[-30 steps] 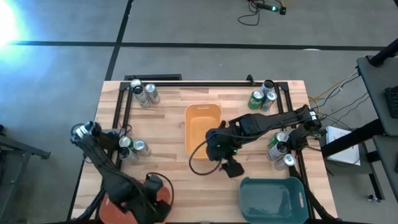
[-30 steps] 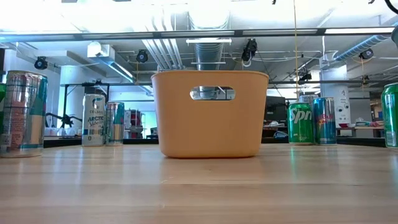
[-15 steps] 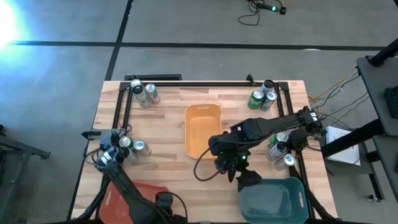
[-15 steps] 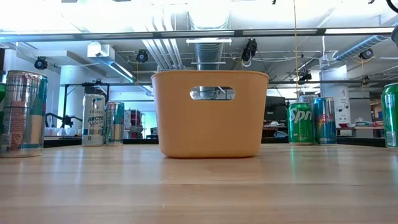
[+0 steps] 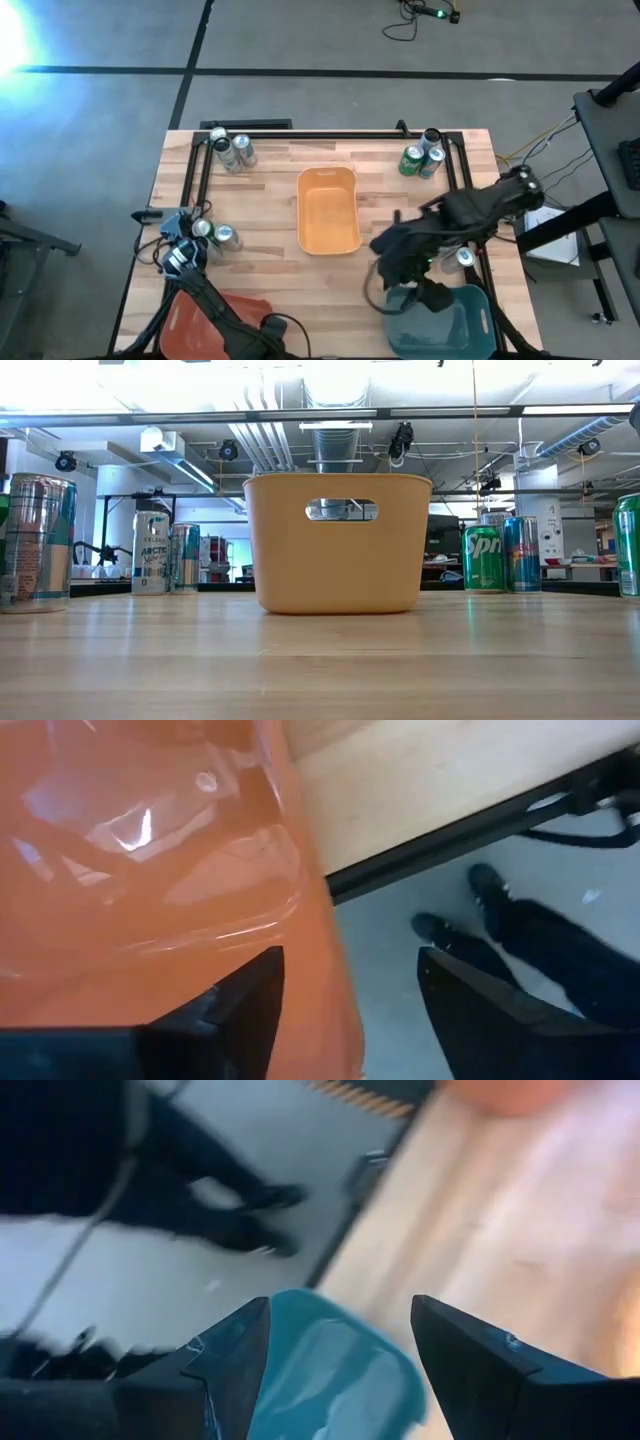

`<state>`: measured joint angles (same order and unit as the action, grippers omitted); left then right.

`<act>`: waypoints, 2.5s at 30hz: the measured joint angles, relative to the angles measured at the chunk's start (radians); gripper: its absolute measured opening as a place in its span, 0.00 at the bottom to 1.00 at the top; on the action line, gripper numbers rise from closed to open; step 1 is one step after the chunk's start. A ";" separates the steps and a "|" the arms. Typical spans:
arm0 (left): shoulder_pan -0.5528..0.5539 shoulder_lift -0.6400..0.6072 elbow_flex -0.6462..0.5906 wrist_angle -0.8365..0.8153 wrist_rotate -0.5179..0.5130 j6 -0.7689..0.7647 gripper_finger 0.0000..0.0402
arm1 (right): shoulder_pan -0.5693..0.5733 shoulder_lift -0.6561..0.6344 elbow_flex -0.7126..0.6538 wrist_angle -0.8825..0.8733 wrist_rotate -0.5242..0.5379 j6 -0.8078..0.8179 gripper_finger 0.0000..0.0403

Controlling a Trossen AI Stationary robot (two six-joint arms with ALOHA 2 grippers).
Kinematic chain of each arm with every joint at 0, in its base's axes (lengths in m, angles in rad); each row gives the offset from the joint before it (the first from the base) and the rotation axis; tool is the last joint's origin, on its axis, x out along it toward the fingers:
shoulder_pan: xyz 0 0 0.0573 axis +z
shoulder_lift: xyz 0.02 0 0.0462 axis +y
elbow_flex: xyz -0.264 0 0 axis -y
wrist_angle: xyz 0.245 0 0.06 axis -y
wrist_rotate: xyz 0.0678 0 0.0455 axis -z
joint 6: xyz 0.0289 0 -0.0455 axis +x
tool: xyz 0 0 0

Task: Sort soda cans
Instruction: Move the orange bin on the left side of the yellow bin

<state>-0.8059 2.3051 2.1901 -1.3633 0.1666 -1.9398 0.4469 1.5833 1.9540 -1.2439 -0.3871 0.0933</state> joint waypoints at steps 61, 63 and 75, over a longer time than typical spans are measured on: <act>0.050 -0.459 0.156 -0.014 -0.648 1.139 0.00 | 0.129 -0.316 -0.206 -0.038 0.815 0.287 0.35; 0.062 -0.474 0.156 -0.105 -0.652 1.156 0.00 | 0.128 -0.316 -0.206 -0.038 0.824 0.325 0.33; 0.134 -0.543 -0.056 -0.201 -0.527 1.337 0.00 | 0.129 -0.265 -0.214 -0.062 0.772 0.462 0.20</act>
<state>-0.6716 1.7622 2.1341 -1.5644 -0.3600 -0.6032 0.5755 1.3181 1.7397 -1.3056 0.3847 0.5557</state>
